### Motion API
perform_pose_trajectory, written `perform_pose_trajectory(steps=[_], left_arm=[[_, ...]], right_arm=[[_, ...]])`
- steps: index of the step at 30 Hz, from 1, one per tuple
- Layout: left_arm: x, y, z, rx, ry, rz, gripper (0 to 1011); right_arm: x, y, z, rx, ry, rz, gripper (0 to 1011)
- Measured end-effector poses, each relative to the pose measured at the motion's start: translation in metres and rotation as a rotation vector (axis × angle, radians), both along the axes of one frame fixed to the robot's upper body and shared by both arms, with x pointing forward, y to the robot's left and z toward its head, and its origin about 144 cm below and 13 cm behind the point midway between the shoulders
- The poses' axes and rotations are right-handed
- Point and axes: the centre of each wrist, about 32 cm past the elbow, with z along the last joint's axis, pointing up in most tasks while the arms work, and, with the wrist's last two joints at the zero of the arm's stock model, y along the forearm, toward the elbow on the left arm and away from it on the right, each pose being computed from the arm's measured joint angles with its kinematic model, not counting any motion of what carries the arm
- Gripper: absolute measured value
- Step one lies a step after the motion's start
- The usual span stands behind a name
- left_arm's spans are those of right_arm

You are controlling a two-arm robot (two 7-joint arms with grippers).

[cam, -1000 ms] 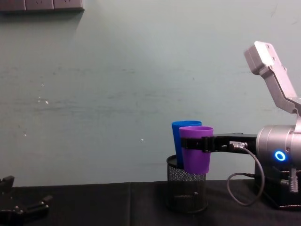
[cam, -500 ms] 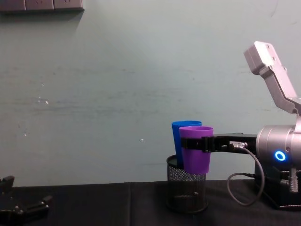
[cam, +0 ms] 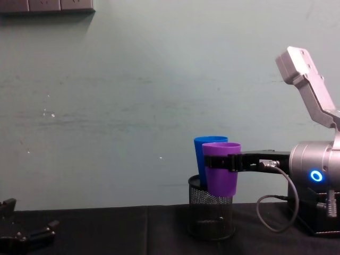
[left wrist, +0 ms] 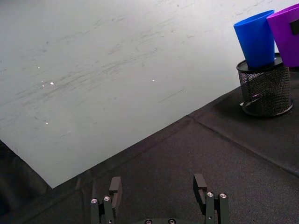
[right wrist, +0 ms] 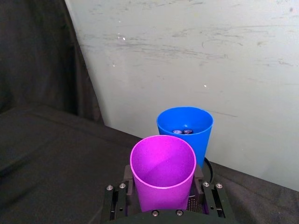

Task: Pick up one cup with a gripper and tap it against the other cup.

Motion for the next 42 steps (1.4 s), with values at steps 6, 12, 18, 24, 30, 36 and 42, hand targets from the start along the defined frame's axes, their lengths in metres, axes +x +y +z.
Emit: perform_pose_trajectory(steps=[6, 12, 18, 24, 30, 36, 42], left_arm=[[0.0000, 0.0000, 0.0000, 0.000, 0.000, 0.000, 1000], [0.0000, 0.0000, 0.0000, 0.000, 0.000, 0.000, 1000], [0.0000, 0.0000, 0.0000, 0.000, 0.000, 0.000, 1000], [0.0000, 0.0000, 0.0000, 0.000, 0.000, 0.000, 1000], [0.0000, 0.0000, 0.0000, 0.000, 0.000, 0.000, 1000], [0.0000, 0.0000, 0.0000, 0.000, 0.000, 0.000, 1000], [0.0000, 0.0000, 0.0000, 0.000, 0.000, 0.000, 1000]], right_arm=[[0.0000, 0.0000, 0.0000, 0.000, 0.000, 0.000, 726], [0.0000, 0.0000, 0.0000, 0.000, 0.000, 0.000, 726], [0.0000, 0.0000, 0.0000, 0.000, 0.000, 0.000, 726], [0.0000, 0.0000, 0.0000, 0.000, 0.000, 0.000, 726], [0.0000, 0.0000, 0.0000, 0.000, 0.000, 0.000, 726], [0.0000, 0.0000, 0.0000, 0.000, 0.000, 0.000, 726], [0.0000, 0.0000, 0.0000, 0.000, 0.000, 0.000, 726]])
